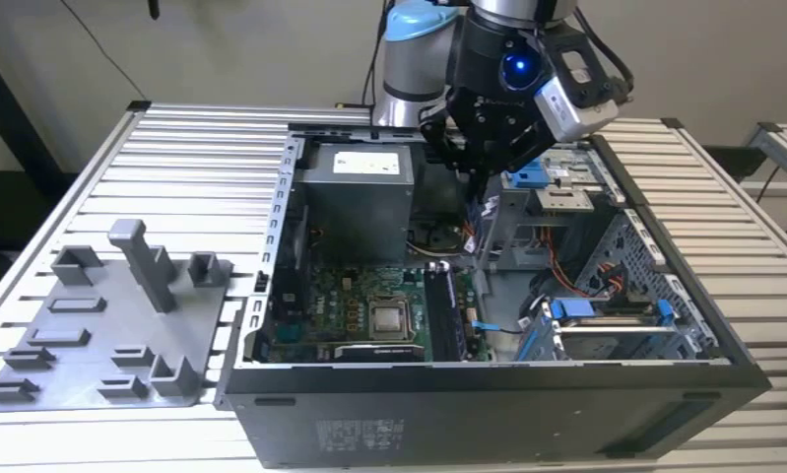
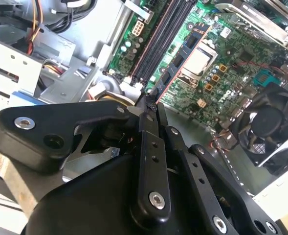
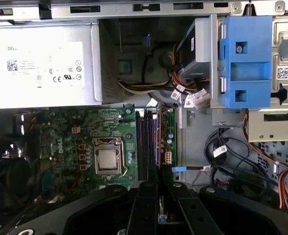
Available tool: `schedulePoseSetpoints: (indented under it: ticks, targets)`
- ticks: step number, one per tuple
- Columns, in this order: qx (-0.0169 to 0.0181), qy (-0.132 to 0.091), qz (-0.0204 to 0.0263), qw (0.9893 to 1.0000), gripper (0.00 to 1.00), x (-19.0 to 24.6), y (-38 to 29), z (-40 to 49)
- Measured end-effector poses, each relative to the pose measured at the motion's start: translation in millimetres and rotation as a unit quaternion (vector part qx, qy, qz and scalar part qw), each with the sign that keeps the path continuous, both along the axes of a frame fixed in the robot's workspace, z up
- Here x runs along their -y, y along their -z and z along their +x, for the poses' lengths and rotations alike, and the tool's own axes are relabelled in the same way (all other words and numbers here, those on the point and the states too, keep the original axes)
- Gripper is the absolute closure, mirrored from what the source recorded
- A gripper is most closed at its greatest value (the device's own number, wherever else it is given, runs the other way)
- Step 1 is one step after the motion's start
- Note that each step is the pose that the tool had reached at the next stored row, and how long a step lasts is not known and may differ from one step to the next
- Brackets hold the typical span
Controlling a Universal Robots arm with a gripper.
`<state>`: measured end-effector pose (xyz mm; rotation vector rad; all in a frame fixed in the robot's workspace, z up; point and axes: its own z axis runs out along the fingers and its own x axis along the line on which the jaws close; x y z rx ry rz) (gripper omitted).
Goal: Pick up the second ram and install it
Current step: 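Insert the second ram into the second slot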
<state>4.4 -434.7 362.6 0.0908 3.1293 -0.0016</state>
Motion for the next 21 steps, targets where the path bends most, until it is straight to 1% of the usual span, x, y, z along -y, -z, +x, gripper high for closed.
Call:
schedulePoseSetpoints:
  ticks: [10,21]
  targets:
    - [0.0,0.0,0.0,1.0,0.86,0.2,6.3,0.2]
    - [0.0,0.0,0.0,1.0,0.86,0.2,15.7,0.2]
